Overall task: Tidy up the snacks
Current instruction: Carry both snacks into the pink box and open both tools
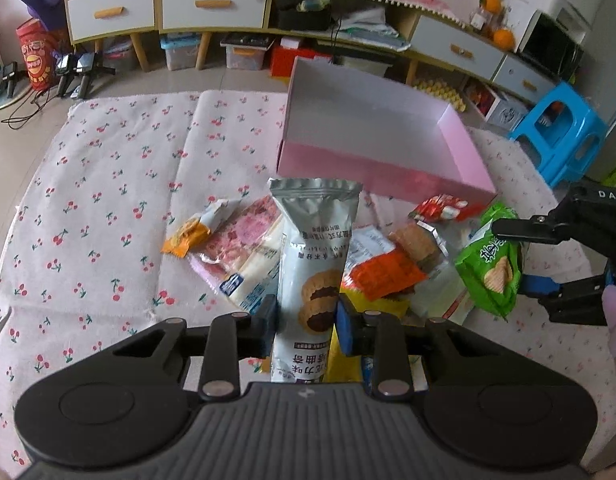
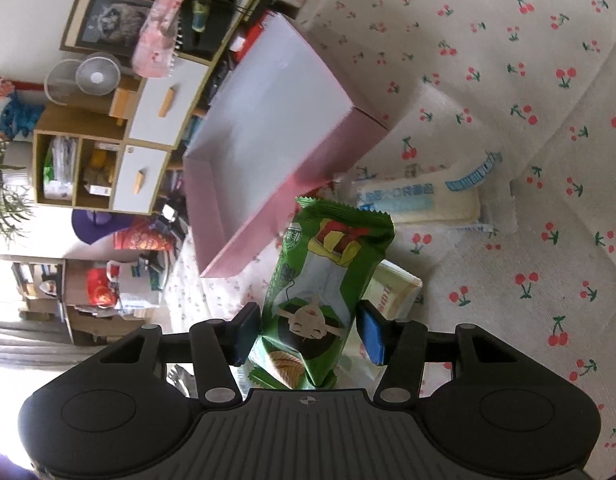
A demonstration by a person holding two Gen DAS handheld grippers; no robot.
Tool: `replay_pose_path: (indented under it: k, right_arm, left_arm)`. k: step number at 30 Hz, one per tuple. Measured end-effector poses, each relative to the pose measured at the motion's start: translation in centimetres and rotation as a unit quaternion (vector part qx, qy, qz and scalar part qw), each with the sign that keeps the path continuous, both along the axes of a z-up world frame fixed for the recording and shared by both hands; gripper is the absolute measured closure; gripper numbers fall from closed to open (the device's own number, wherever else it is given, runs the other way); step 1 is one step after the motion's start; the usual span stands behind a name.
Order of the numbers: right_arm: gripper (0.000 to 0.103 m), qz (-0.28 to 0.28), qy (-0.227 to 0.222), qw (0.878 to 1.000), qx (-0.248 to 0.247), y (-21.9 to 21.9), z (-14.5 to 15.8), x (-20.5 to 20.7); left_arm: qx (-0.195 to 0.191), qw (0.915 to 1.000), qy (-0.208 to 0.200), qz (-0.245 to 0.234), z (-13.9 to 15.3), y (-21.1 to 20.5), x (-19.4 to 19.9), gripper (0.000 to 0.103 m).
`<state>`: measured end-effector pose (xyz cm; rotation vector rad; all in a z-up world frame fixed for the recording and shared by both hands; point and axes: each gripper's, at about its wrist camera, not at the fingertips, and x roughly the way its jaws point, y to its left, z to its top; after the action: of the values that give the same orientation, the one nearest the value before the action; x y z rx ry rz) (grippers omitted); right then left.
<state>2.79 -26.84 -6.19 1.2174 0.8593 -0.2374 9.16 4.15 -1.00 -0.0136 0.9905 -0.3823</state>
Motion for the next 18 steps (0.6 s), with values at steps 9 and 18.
replay_pose_path:
  k: [9,18]
  right_arm:
    - [0.051,-0.011,-0.032,0.999,-0.017,-0.7,1.9,0.4]
    - [0.059,-0.035,-0.078,0.996,-0.009,-2.5,2.6,2.3]
  left_arm:
    - [-0.032,0.9992,-0.020,0.012,1.6,-0.4,0.6,0.076]
    - [-0.035,0.9976,-0.053,0.027,3.7,-2.7,4.6,0.076]
